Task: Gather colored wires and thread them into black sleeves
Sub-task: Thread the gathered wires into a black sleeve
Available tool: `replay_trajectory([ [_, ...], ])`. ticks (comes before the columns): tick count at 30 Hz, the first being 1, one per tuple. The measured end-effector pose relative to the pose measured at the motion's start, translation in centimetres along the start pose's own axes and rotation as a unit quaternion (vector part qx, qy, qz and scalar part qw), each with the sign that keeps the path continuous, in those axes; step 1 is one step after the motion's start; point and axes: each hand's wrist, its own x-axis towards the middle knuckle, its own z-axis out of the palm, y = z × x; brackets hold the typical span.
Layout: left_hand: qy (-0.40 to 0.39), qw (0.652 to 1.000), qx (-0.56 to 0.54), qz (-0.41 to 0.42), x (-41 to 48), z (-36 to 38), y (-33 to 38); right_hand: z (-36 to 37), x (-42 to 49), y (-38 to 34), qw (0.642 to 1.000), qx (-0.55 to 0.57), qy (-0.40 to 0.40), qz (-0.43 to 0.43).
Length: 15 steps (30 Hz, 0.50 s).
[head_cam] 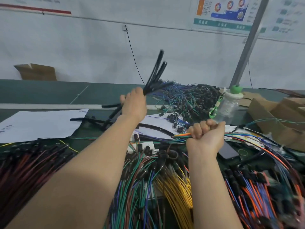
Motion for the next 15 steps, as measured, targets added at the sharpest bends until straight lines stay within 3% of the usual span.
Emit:
replay_trajectory([
  [4, 0.147, 0.985, -0.079, 0.05, 0.8, -9.4, 3.3, 0.7, -2.6, -2.1, 1.0, -0.005, -0.015, -0.005],
  [6, 0.153, 0.983, -0.066, 0.081, 0.0, -14.6, 4.5, 0.8, -4.5, -3.4, 1.0, -0.01, -0.028, 0.004],
  [8, 0.07, 0.99, -0.02, 0.122, -2.4, -18.8, 5.1, 0.7, -6.8, -4.8, 0.998, -0.023, -0.048, 0.021],
  [11, -0.136, 0.975, 0.067, 0.163, -9.5, -21.3, 4.4, -0.8, -10.7, -6.7, 0.993, -0.061, -0.083, 0.051],
  [15, -0.313, 0.936, 0.118, 0.108, -21.2, -17.3, 1.1, -4.6, -16.2, -7.6, 0.986, -0.111, -0.09, 0.086],
])
